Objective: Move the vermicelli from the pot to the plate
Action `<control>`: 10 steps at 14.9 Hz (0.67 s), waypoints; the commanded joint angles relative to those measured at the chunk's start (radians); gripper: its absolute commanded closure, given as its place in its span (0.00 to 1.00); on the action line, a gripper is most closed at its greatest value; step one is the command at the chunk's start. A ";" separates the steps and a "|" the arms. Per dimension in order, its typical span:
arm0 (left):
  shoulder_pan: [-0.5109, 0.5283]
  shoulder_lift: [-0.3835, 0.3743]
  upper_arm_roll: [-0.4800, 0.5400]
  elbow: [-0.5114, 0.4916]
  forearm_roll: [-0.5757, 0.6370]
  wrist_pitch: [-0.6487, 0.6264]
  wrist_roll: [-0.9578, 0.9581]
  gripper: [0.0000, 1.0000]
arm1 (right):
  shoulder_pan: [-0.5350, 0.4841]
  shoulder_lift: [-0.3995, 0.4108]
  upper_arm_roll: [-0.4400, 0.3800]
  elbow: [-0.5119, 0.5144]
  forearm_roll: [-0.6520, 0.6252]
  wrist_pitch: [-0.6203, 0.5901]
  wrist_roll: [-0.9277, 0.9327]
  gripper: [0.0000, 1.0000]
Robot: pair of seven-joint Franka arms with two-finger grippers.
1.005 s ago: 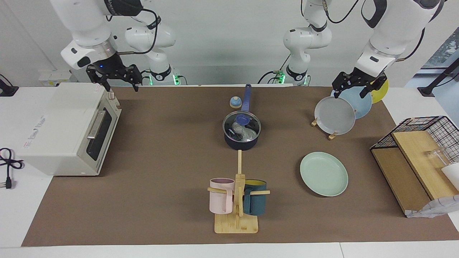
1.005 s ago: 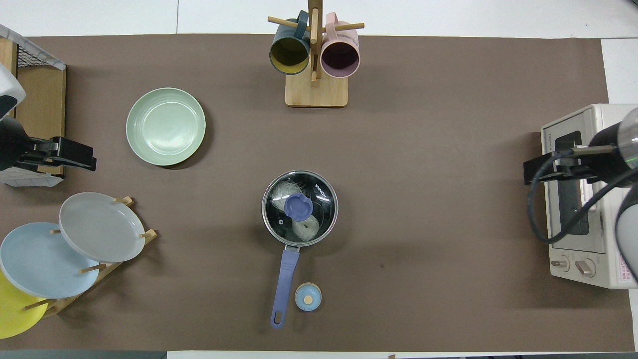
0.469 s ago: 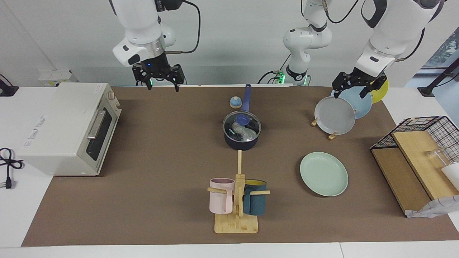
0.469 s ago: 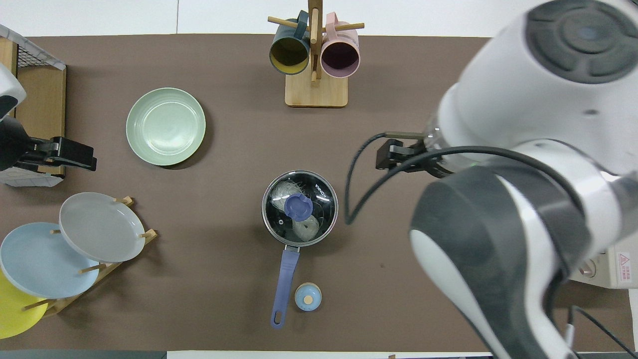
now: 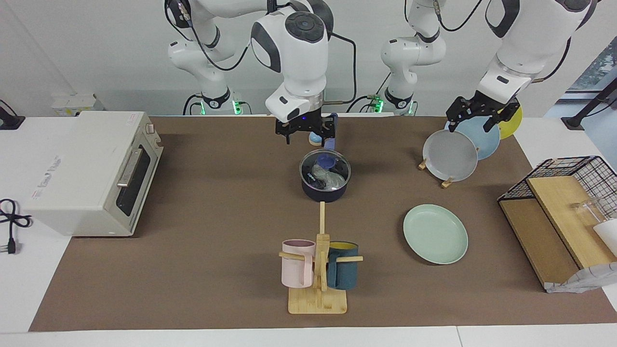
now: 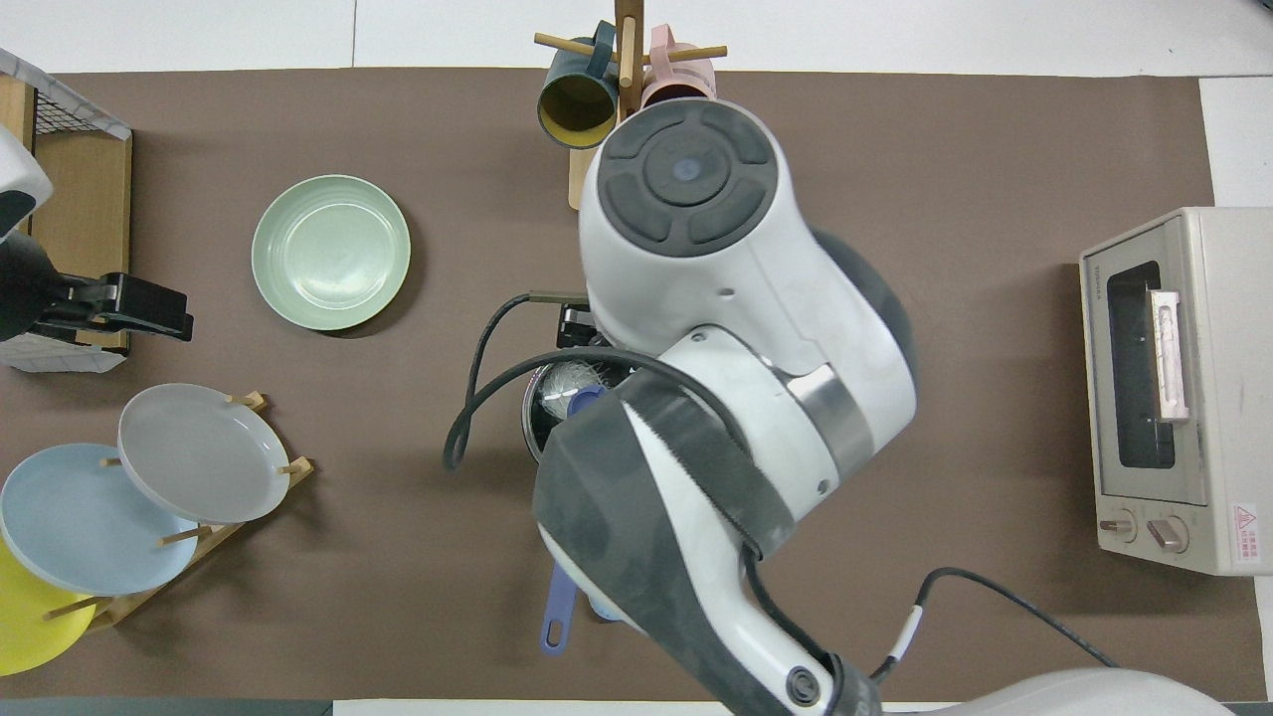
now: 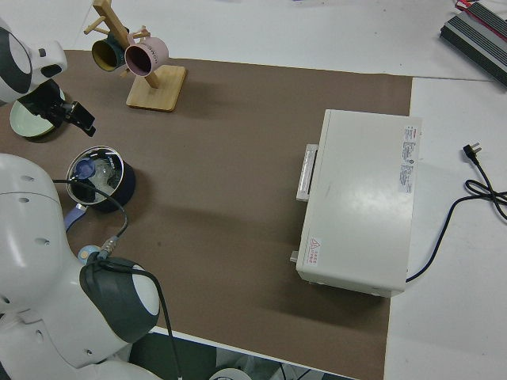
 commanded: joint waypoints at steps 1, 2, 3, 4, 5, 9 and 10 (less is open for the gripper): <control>0.005 -0.020 -0.005 -0.021 0.000 0.001 0.008 0.00 | 0.009 -0.005 0.006 -0.091 -0.004 0.088 0.039 0.00; 0.007 -0.020 -0.005 -0.021 0.000 0.001 0.008 0.00 | 0.015 -0.009 0.006 -0.119 -0.004 0.109 0.048 0.00; 0.007 -0.020 -0.005 -0.021 0.000 0.001 0.008 0.00 | 0.027 -0.013 0.006 -0.150 -0.002 0.131 0.054 0.00; 0.007 -0.021 -0.005 -0.021 0.000 0.003 0.008 0.00 | 0.039 -0.016 0.006 -0.170 -0.002 0.144 0.066 0.00; 0.007 -0.021 -0.005 -0.021 0.000 0.003 0.008 0.00 | 0.044 -0.013 0.006 -0.178 -0.004 0.152 0.082 0.00; 0.005 -0.020 -0.005 -0.021 0.000 0.003 0.008 0.00 | 0.090 -0.009 0.004 -0.288 -0.019 0.275 0.132 0.00; 0.005 -0.020 -0.005 -0.021 0.000 0.003 0.008 0.00 | 0.089 -0.010 0.006 -0.300 -0.021 0.276 0.128 0.00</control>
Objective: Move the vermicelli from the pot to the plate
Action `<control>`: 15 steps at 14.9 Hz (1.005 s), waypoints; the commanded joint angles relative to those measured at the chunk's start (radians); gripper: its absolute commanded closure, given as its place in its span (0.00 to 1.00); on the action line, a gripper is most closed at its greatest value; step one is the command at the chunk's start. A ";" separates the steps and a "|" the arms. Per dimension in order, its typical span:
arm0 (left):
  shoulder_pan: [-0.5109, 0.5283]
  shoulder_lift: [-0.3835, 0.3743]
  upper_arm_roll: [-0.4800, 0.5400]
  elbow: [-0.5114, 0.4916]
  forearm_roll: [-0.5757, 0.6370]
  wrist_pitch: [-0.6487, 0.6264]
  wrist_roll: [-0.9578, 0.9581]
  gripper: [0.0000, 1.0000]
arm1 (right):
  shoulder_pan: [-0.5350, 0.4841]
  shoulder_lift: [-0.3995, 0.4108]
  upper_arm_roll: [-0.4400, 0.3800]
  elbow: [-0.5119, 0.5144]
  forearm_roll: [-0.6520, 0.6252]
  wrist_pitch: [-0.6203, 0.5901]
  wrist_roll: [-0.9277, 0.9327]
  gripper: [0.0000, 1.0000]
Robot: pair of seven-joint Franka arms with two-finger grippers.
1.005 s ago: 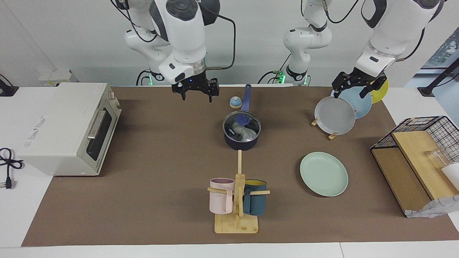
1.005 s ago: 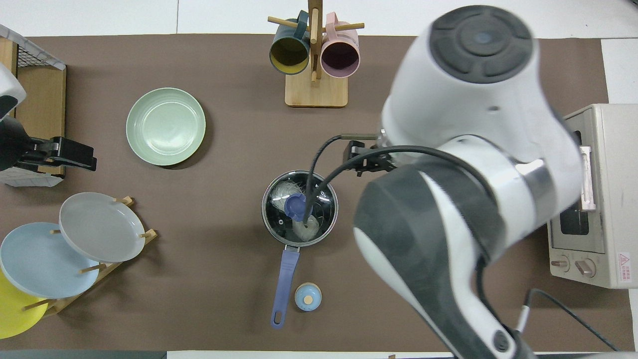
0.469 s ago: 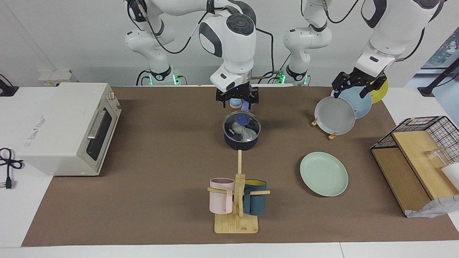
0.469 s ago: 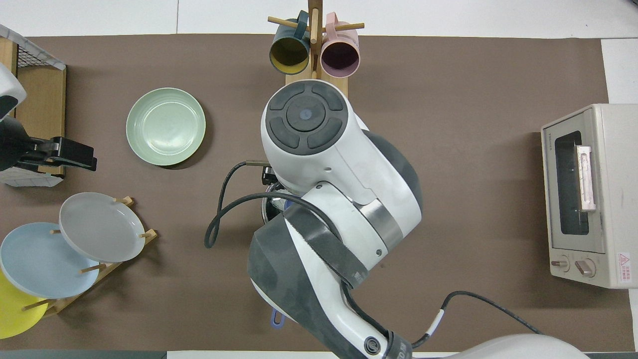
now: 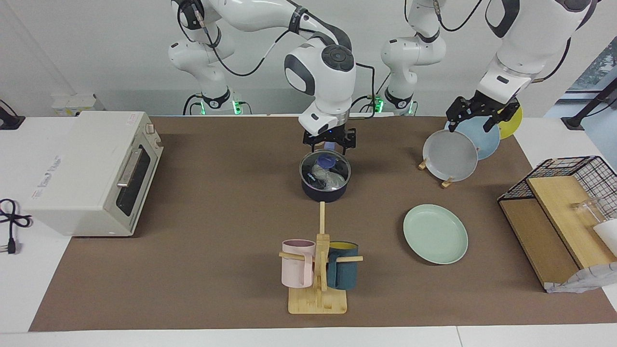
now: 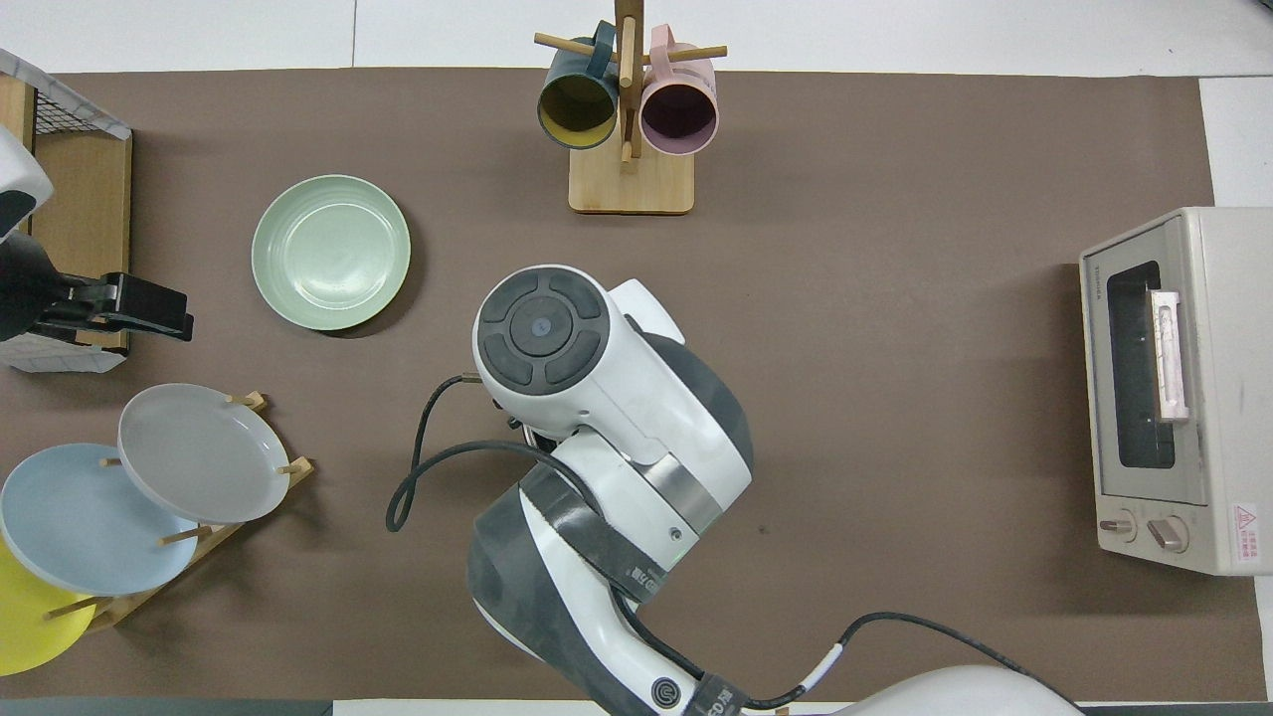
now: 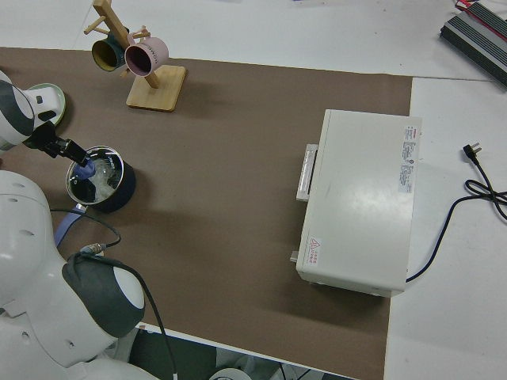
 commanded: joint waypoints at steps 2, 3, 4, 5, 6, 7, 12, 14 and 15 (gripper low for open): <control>0.005 -0.020 -0.005 -0.021 0.000 0.003 0.008 0.00 | 0.000 -0.026 0.003 -0.082 -0.029 0.040 0.015 0.00; 0.005 -0.020 -0.005 -0.021 0.000 0.003 0.008 0.00 | -0.002 -0.031 0.003 -0.099 -0.035 0.042 0.015 0.00; 0.005 -0.020 -0.005 -0.021 0.000 0.003 0.008 0.00 | -0.002 -0.036 0.005 -0.111 -0.035 0.056 0.011 0.00; 0.005 -0.020 -0.005 -0.021 0.000 0.003 0.008 0.00 | -0.002 -0.037 0.005 -0.122 -0.035 0.071 0.011 0.00; 0.005 -0.020 -0.005 -0.021 0.000 0.003 0.008 0.00 | 0.000 -0.036 0.005 -0.131 -0.035 0.083 0.012 0.00; 0.007 -0.020 -0.005 -0.021 0.000 0.003 0.010 0.00 | -0.002 -0.034 0.005 -0.139 -0.035 0.100 0.011 0.00; 0.004 -0.018 -0.005 -0.018 0.000 0.006 0.008 0.00 | -0.006 -0.029 0.005 -0.143 -0.036 0.123 0.004 0.11; 0.004 -0.018 -0.005 -0.018 -0.013 0.006 0.007 0.00 | -0.006 -0.029 0.005 -0.143 -0.036 0.123 0.004 0.15; 0.004 -0.018 -0.005 -0.018 -0.013 0.007 0.007 0.00 | -0.005 -0.029 0.003 -0.145 -0.036 0.123 -0.002 0.16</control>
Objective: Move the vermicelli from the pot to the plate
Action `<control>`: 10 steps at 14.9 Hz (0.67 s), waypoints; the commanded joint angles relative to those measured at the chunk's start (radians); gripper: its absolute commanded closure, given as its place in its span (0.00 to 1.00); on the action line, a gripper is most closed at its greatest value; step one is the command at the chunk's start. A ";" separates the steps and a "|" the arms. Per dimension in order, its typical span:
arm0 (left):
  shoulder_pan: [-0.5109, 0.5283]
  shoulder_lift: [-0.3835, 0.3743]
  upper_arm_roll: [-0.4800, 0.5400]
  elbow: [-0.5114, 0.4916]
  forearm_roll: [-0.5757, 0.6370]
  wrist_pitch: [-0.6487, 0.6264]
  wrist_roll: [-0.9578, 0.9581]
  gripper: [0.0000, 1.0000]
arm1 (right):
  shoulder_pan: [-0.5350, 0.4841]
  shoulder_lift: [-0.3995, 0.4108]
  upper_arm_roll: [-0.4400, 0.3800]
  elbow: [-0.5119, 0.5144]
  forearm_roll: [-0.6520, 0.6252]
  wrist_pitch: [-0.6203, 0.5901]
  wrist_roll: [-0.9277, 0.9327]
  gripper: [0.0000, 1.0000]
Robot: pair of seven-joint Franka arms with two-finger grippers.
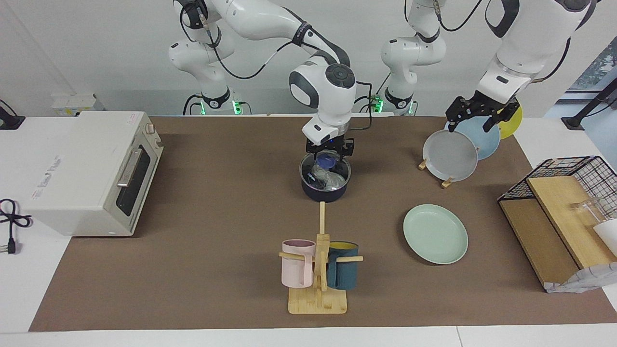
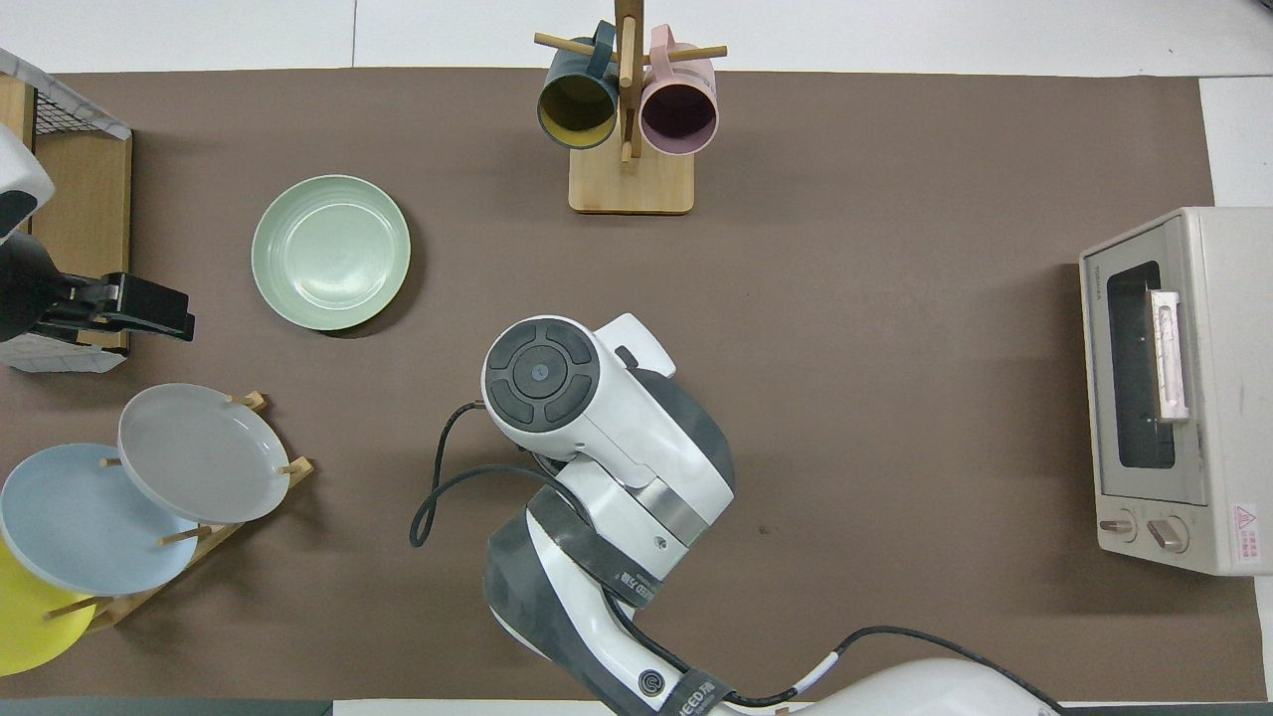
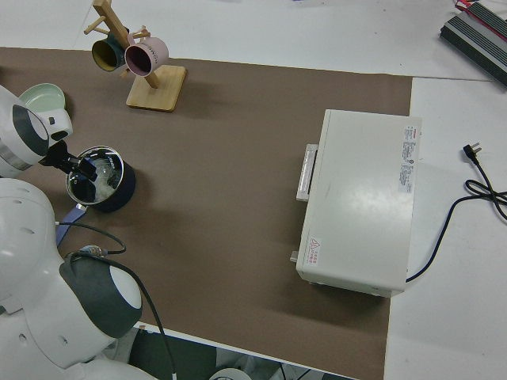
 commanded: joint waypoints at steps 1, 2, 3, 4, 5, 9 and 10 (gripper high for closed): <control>0.004 -0.018 -0.003 -0.018 -0.010 0.008 0.007 0.00 | -0.011 -0.027 0.007 -0.039 -0.014 0.026 -0.002 0.22; 0.004 -0.018 -0.003 -0.019 -0.010 0.008 0.007 0.00 | -0.013 -0.027 0.007 -0.039 -0.014 0.027 -0.010 0.25; 0.004 -0.018 -0.003 -0.020 -0.010 0.008 0.007 0.00 | -0.014 -0.027 0.005 -0.039 -0.014 0.027 -0.018 0.27; 0.004 -0.018 -0.003 -0.020 -0.010 0.008 0.007 0.00 | -0.014 -0.027 0.007 -0.039 -0.014 0.029 -0.019 0.27; 0.004 -0.018 -0.003 -0.020 -0.010 0.008 0.008 0.00 | -0.014 -0.026 0.007 -0.039 -0.014 0.030 -0.021 0.27; 0.004 -0.018 -0.003 -0.020 -0.011 0.008 0.008 0.00 | -0.016 -0.026 0.007 -0.040 -0.014 0.047 -0.021 0.33; 0.004 -0.018 -0.003 -0.020 -0.011 0.008 0.008 0.00 | -0.016 -0.026 0.005 -0.040 -0.014 0.047 -0.021 0.36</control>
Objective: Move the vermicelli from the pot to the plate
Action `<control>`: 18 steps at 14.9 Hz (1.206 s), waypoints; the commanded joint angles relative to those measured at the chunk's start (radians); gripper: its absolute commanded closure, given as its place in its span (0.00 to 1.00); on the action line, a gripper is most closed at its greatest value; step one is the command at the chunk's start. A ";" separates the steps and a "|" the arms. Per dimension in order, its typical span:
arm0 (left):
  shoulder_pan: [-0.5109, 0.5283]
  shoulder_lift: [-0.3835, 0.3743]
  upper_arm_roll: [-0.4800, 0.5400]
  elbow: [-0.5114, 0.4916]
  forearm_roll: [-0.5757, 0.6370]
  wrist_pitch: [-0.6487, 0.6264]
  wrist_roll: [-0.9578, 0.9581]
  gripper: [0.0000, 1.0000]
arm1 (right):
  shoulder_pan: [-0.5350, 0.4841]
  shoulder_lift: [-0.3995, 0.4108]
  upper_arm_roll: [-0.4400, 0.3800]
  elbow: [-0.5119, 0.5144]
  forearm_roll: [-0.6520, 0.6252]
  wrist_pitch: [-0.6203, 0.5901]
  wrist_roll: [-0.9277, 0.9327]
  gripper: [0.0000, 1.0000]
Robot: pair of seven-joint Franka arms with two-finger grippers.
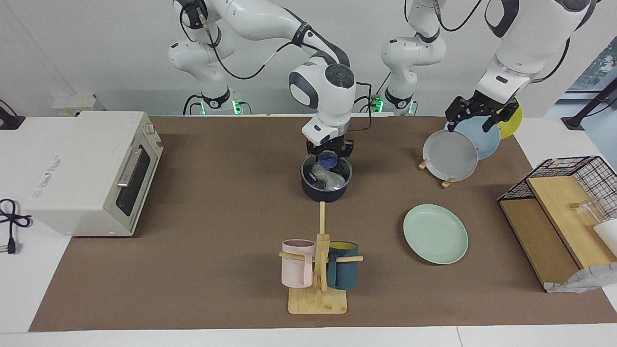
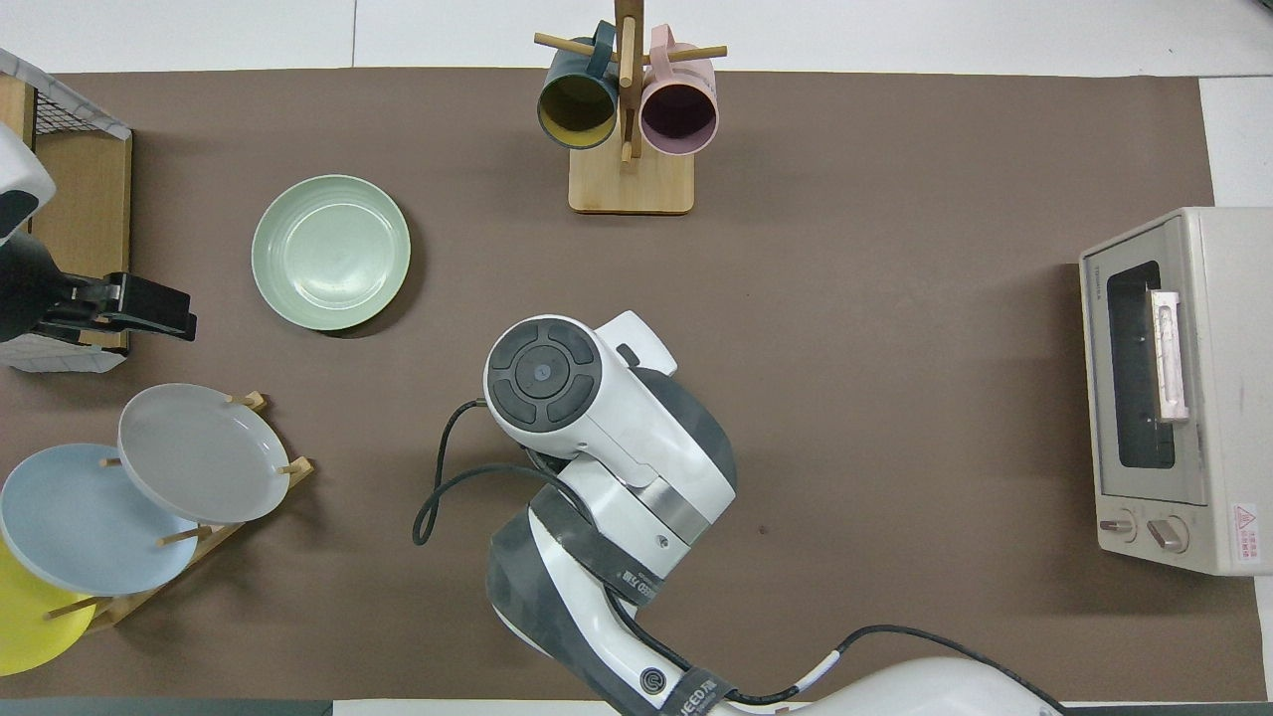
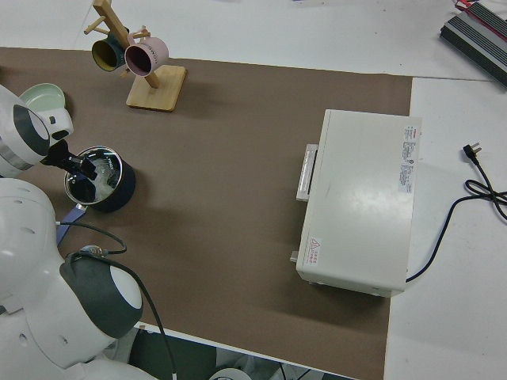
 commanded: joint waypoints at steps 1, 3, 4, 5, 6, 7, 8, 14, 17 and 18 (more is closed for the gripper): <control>0.004 -0.018 -0.003 -0.020 -0.008 0.008 0.008 0.00 | -0.014 -0.025 0.007 -0.037 -0.006 0.037 -0.018 0.38; 0.002 -0.018 -0.003 -0.020 -0.008 0.008 0.007 0.00 | -0.014 -0.025 0.007 -0.034 -0.006 0.032 -0.018 0.39; 0.002 -0.018 -0.003 -0.020 -0.008 0.008 0.008 0.00 | -0.012 -0.025 0.007 -0.031 -0.008 0.031 -0.018 0.39; 0.002 -0.018 -0.004 -0.020 -0.008 0.008 0.007 0.00 | -0.012 -0.023 0.007 -0.028 -0.008 0.028 -0.018 0.39; 0.002 -0.018 -0.003 -0.020 -0.008 0.009 0.007 0.00 | -0.012 -0.023 0.007 -0.023 -0.011 0.023 -0.018 0.40; 0.002 -0.018 -0.003 -0.020 -0.008 0.009 0.008 0.00 | -0.012 -0.023 0.007 -0.017 -0.021 0.017 -0.018 0.41; 0.002 -0.018 -0.004 -0.020 -0.008 0.009 0.008 0.00 | -0.012 -0.023 0.007 -0.011 -0.032 0.003 -0.019 0.41; 0.002 -0.018 -0.003 -0.020 -0.014 0.014 0.005 0.00 | -0.056 -0.029 0.005 0.080 -0.034 -0.102 -0.082 0.46; 0.004 -0.017 -0.003 -0.015 -0.024 0.017 0.001 0.00 | -0.119 -0.036 0.005 0.100 -0.031 -0.132 -0.171 0.46; 0.002 -0.017 -0.003 -0.018 -0.025 0.029 -0.004 0.00 | -0.147 -0.045 0.005 0.098 -0.029 -0.141 -0.209 0.46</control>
